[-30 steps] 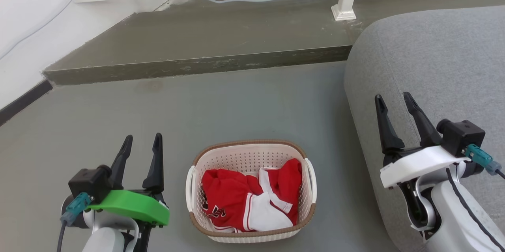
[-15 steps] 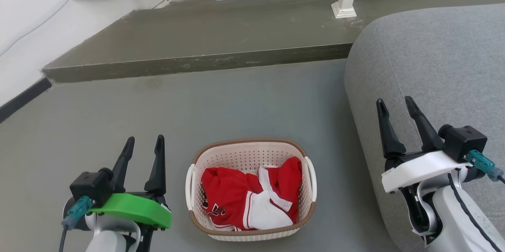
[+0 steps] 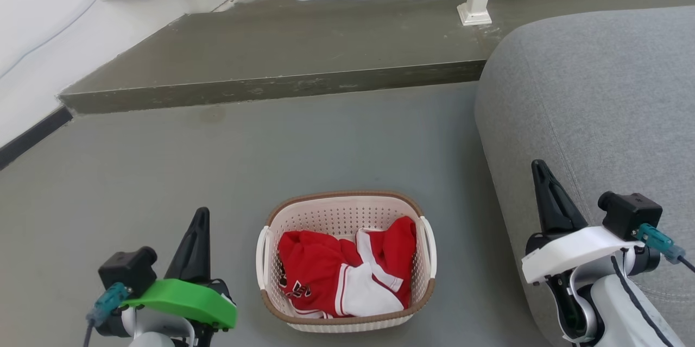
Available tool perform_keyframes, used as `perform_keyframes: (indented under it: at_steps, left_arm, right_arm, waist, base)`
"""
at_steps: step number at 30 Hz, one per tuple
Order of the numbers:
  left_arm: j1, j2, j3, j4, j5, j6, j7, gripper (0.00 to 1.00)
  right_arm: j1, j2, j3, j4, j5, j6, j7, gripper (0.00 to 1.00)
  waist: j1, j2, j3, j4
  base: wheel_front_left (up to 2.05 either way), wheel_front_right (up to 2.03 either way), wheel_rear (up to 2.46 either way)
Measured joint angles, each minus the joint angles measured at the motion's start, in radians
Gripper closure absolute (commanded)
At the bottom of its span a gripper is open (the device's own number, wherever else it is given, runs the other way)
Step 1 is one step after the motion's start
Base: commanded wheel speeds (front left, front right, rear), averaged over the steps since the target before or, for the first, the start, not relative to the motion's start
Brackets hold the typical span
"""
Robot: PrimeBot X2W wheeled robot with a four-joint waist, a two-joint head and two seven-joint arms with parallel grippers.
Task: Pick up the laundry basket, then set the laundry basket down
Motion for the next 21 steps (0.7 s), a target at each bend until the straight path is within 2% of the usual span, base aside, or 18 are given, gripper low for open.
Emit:
perform_keyframes:
  at_steps: [21]
  left_arm:
    - [0.000, -0.001, 0.051, 0.003, -0.238, -0.001, 0.071, 1.00]
  right_arm:
    - [0.000, 0.024, -0.068, 0.001, 0.250, 0.029, 0.065, 1.00]
  waist:
    - [0.0000, 0.0000, -0.008, 0.006]
  base:
    - [0.00, 0.00, 0.00]
